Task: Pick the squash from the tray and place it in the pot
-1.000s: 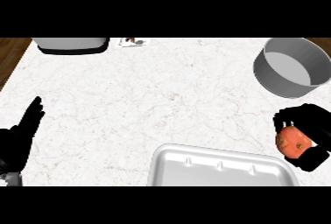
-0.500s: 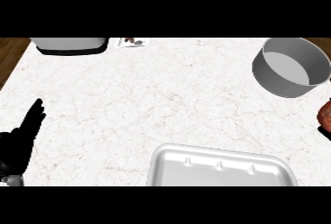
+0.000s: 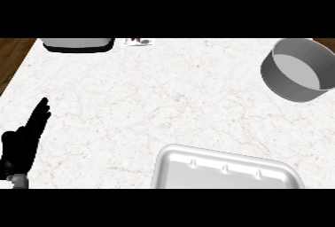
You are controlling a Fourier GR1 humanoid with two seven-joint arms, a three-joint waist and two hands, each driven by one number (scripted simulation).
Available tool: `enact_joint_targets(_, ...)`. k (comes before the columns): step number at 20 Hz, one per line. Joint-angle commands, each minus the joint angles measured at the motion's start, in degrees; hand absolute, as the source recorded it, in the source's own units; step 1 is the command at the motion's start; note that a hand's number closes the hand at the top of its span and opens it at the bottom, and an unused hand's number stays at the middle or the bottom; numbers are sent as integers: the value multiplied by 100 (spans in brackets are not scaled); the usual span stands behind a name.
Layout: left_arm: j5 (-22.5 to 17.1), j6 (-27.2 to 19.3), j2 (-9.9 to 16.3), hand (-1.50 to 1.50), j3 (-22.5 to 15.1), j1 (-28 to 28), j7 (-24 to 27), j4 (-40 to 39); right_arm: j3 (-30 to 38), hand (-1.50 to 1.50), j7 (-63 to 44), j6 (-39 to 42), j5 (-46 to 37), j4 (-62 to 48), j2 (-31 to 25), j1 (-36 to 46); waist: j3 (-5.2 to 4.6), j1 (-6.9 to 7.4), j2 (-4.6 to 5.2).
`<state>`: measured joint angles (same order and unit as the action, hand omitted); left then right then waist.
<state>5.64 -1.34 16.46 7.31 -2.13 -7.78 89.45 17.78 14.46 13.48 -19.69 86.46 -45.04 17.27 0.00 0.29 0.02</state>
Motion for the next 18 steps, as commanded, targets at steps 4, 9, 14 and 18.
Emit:
enact_joint_targets(4, 24, 166, 77, 0, 69, 195, -170, 10, 14, 150, 789, -30, -187, -2190, -201, 1449, 3, 102, 24)
enact_joint_targets(9, 246, 5, -171, 0, -78, 293, 214, -396, -357, 150, 1068, -614, -818, -3600, 32, 2435, 3, 185, 63)
enact_joint_targets(14, 152, 136, -133, 0, -97, 295, -35, 4, -417, 150, 1786, -726, -1196, -5142, -200, 3196, 13, 318, 98)
enact_joint_targets(18, 92, 191, -127, 0, -61, 447, -61, -41, -544, 150, 2103, -1221, -1553, -5929, -19, 3577, 16, 333, 116)
